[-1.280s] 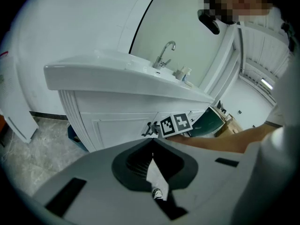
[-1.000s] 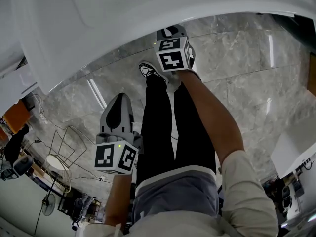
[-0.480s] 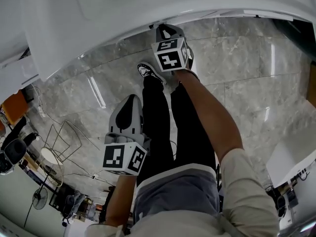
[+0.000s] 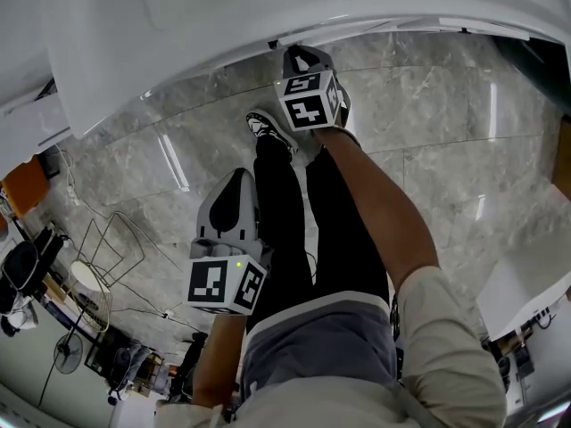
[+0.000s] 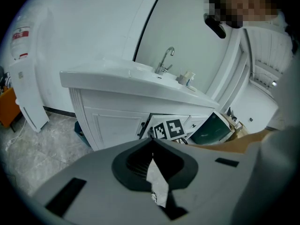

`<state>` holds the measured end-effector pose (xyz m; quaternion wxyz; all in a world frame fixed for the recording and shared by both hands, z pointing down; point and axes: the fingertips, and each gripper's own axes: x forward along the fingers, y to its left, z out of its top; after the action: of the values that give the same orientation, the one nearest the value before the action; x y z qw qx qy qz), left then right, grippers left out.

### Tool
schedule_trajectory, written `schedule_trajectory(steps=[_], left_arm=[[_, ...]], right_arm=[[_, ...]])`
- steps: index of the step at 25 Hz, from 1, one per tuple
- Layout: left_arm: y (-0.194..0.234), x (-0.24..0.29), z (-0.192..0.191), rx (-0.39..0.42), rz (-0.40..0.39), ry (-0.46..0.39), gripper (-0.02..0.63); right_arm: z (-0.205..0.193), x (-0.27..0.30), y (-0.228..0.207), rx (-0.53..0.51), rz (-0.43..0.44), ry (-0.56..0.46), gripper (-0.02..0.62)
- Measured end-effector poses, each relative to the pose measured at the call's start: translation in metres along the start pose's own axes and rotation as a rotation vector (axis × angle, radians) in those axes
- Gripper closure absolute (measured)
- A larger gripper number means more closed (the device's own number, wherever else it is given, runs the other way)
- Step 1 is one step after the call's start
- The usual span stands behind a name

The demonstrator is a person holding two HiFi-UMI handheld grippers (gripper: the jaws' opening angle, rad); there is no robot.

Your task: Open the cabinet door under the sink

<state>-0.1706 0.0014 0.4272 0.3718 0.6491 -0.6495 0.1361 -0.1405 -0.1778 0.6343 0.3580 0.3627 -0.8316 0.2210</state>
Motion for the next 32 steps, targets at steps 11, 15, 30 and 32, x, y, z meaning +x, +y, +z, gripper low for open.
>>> schedule_trajectory(steps=[11, 15, 30, 32], left_arm=[[-0.008, -0.003, 0.011, 0.049, -0.021, -0.001, 0.606], [-0.010, -0.003, 0.016, 0.052, -0.020, 0.006, 0.606], [-0.035, 0.000, 0.015, 0.072, -0.063, 0.038, 0.606], [-0.041, 0.002, 0.013, 0.072, -0.069, 0.041, 0.606]], right_arm=[[-0.011, -0.007, 0.001, -0.014, 0.007, -0.008, 0.543], [-0.015, -0.010, 0.000, -0.027, 0.019, -0.008, 0.543], [-0.033, -0.026, 0.004, -0.107, 0.069, -0.012, 0.543], [-0.035, -0.028, 0.002, -0.112, 0.077, -0.013, 0.543]])
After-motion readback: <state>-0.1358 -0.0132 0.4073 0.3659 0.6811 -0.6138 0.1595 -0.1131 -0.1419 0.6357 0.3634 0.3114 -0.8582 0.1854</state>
